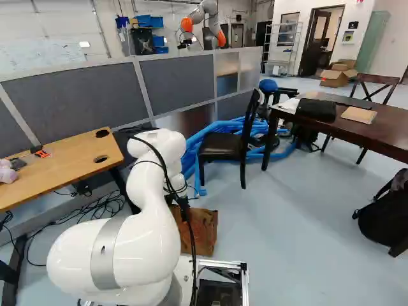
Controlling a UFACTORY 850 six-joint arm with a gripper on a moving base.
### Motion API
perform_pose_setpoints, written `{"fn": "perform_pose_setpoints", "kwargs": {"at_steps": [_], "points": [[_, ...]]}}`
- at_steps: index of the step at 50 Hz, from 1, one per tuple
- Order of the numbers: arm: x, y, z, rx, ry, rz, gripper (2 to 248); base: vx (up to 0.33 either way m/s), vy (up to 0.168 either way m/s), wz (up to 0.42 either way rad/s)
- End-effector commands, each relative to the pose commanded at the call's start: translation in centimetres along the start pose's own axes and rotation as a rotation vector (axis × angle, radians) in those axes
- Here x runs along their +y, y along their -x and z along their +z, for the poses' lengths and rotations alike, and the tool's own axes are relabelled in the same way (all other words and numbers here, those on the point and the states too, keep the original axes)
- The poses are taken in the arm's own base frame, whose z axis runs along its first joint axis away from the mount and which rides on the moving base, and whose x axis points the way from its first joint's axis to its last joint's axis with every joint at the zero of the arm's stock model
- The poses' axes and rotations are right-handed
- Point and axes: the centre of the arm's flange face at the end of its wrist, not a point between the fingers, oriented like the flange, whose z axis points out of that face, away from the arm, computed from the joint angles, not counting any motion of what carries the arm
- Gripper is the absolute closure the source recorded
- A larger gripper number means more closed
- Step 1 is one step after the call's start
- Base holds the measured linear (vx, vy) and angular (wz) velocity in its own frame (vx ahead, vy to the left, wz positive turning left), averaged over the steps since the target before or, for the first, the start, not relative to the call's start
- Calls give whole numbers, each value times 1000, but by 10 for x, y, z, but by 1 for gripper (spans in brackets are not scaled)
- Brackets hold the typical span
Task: Pick up the bag on the ground and place it on the table
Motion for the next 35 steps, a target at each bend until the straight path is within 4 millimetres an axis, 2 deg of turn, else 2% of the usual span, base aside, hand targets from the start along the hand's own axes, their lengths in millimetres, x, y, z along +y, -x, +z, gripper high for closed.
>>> {"fn": "perform_pose_setpoints", "kwargs": {"at_steps": [4, 5, 9, 10, 15, 16, 20, 21, 35], "points": [[0, 0, 0, 0, 0, 0, 95, 0, 0, 0], [0, 0, 0, 0, 0, 0, 132, 0, 0, 0], [0, 0, 0, 0, 0, 0, 132, 0, 0, 0], [0, 0, 0, 0, 0, 0, 169, 0, 0, 0], [0, 0, 0, 0, 0, 0, 169, 0, 0, 0], [0, 0, 0, 0, 0, 0, 204, 0, 0, 0], [0, 0, 0, 0, 0, 0, 204, 0, 0, 0], [0, 0, 0, 0, 0, 0, 223, 0, 0, 0], [0, 0, 0, 0, 0, 0, 224, 0, 0, 0]]}}
